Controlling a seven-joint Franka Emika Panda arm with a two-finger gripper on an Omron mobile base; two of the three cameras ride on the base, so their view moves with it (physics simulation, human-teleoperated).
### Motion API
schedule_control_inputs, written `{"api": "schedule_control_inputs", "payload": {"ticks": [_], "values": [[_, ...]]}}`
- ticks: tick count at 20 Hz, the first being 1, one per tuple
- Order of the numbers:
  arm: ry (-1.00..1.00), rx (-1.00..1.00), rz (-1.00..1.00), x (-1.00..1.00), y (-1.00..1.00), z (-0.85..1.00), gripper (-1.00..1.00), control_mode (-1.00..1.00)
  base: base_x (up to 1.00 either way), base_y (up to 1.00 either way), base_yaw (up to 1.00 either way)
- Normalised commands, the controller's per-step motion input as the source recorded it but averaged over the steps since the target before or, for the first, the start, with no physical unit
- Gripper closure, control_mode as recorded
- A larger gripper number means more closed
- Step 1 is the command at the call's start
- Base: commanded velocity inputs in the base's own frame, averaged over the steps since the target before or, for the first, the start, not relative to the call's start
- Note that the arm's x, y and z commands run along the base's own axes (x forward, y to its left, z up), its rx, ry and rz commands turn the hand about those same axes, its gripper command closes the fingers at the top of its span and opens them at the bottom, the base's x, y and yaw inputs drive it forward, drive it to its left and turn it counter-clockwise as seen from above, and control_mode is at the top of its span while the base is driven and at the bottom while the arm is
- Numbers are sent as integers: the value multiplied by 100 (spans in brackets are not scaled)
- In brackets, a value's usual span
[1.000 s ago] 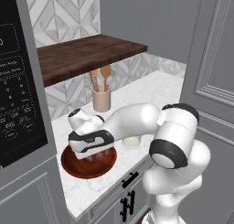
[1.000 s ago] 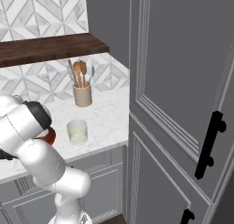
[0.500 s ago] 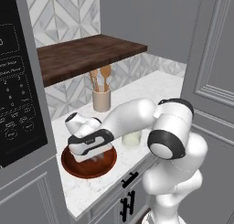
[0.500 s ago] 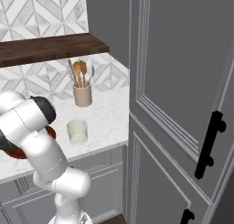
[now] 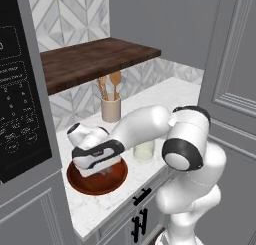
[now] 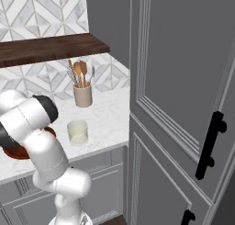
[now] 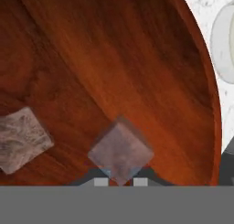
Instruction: Grab a lemon wedge from the fridge and one ice cube from the ice bowl, and put them in the glass of lemonade.
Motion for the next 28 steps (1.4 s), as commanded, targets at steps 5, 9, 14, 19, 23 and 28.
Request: {"api": "schedule_control_inputs", "payload": {"ticks": [5,9,14,19,23,28], "values": [[-28,0,0,-71,-25,72,100,-100,0,0,0],[-25,1,-4,-46,-69,72,100,-100,0,0,0],[-18,10,-1,-47,-98,86,100,-100,0,0,0],[-16,23,-2,-43,-100,99,100,-100,0,0,0],[-3,18,-6,-4,-88,63,100,-100,0,0,0],[6,7,-5,58,-69,15,100,-100,0,0,0]]}}
